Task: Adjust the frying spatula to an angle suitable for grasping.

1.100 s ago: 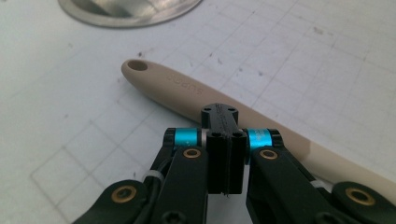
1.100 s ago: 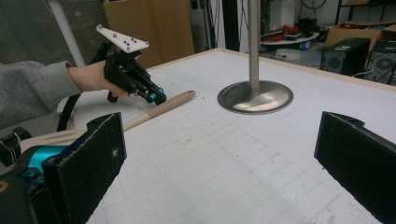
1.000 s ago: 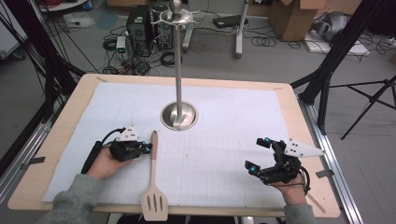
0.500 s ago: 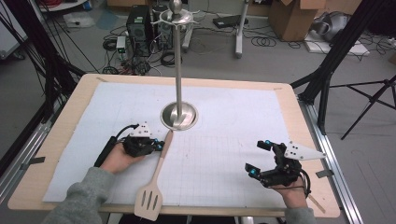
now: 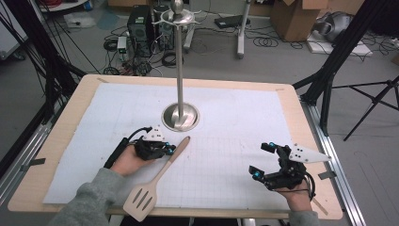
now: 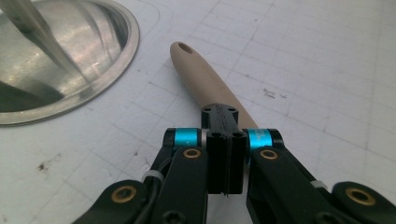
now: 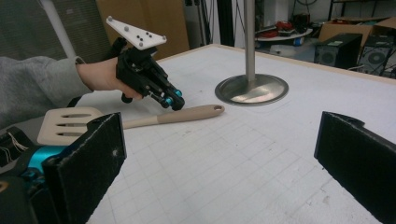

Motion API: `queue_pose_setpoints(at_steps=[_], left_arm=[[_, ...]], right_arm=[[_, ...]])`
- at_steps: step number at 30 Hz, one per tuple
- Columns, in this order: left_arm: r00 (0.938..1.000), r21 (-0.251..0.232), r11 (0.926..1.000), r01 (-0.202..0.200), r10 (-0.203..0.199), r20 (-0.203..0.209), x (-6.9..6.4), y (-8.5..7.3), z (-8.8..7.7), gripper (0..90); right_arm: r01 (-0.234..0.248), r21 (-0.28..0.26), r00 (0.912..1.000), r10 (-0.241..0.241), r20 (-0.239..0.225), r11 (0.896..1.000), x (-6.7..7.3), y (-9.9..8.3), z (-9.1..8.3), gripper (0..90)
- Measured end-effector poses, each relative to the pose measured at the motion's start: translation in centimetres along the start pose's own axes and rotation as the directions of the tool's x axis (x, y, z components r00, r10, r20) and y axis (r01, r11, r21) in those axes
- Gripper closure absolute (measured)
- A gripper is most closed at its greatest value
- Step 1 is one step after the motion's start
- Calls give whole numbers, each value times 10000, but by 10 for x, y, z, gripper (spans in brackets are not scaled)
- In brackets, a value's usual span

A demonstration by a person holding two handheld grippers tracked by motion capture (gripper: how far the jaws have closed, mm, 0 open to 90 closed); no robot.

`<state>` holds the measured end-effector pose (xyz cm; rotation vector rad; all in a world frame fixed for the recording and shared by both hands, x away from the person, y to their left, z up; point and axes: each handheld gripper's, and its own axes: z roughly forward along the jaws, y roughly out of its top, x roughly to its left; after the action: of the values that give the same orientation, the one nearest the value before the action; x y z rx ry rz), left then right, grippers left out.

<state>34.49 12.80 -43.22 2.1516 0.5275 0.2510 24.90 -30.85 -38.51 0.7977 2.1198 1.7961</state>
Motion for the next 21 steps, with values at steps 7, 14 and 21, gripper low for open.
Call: queue_pose_setpoints(at_steps=[7, 14, 21], left_arm=[[9970, -233, 9990, -376, 391, 673, -29, 1, -25, 897], [9850, 850, 9881, -1285, 1172, 1270, -49, -7, -20, 897], [9789, 1578, 9738, -1640, 1408, 1482, -54, -14, -17, 897]], right_arm=[[-38, -126, 10000, 38, -55, 9999, -2, 1, 1, 11], [73, -56, 9997, -74, -253, 10000, -2, 3, 9, 11], [23, 8, 9996, -23, -285, 10000, -3, 3, 12, 11]])
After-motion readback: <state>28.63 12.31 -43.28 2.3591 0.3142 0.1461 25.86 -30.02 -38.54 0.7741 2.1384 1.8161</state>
